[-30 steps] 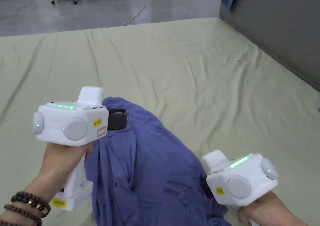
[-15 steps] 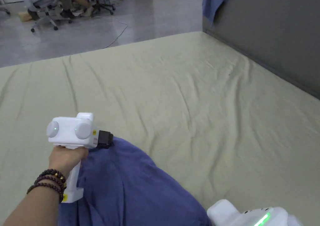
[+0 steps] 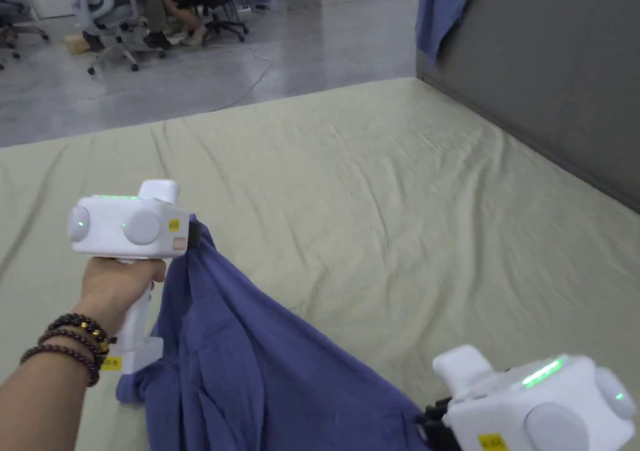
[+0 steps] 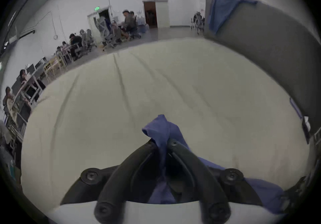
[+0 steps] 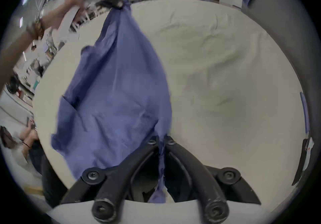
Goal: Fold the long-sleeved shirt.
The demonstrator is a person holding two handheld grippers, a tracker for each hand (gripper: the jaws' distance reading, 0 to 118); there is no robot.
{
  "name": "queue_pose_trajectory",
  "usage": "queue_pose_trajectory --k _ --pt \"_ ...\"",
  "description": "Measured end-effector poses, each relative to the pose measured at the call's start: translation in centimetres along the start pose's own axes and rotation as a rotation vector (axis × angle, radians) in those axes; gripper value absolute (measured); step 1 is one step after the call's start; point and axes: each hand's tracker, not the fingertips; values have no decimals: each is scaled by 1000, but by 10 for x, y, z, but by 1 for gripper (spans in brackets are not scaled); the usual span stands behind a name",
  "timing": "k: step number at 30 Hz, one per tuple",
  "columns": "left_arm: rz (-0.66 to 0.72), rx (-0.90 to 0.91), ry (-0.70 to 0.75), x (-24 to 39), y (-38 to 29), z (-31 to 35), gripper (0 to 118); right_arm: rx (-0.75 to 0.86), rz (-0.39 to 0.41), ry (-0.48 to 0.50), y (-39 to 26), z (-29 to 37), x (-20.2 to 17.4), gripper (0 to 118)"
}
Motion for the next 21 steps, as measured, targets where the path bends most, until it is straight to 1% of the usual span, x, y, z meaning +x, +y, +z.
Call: queue_pose_trajectory --k 3,4,5,7,8,9,11,14,16,18,20,21 --pt "-1 93 14 -25 26 78 5 113 33 58 39 59 -10 0" --pt "5 140 31 -34 34 105 5 154 65 77 54 80 -18 0" --pt "39 194 38 -43 42 143 5 213 98 82 73 108 -26 0" --pt "89 272 51 -60 56 191 5 298 138 79 103 146 -36 0" --pt "101 314 67 -70 64 220 5 342 181 61 125 170 -43 0" --pt "102 350 87 -76 72 236 5 379 204 29 141 186 -48 0" --pt "103 415 129 -89 86 282 5 474 239 -77 187 225 -57 0" --pt "136 479 169 -96 105 333 5 577 222 -148 257 276 -65 0" --pt "176 518 188 -100 118 358 5 653 176 -194 300 305 -68 0" --pt "201 548 195 -100 131 374 5 687 167 -251 337 326 -72 0" --pt "225 567 202 -99 143 388 5 711 127 -305 369 340 -72 0" --pt "237 579 201 -96 147 391 5 716 108 -308 378 343 -72 0"
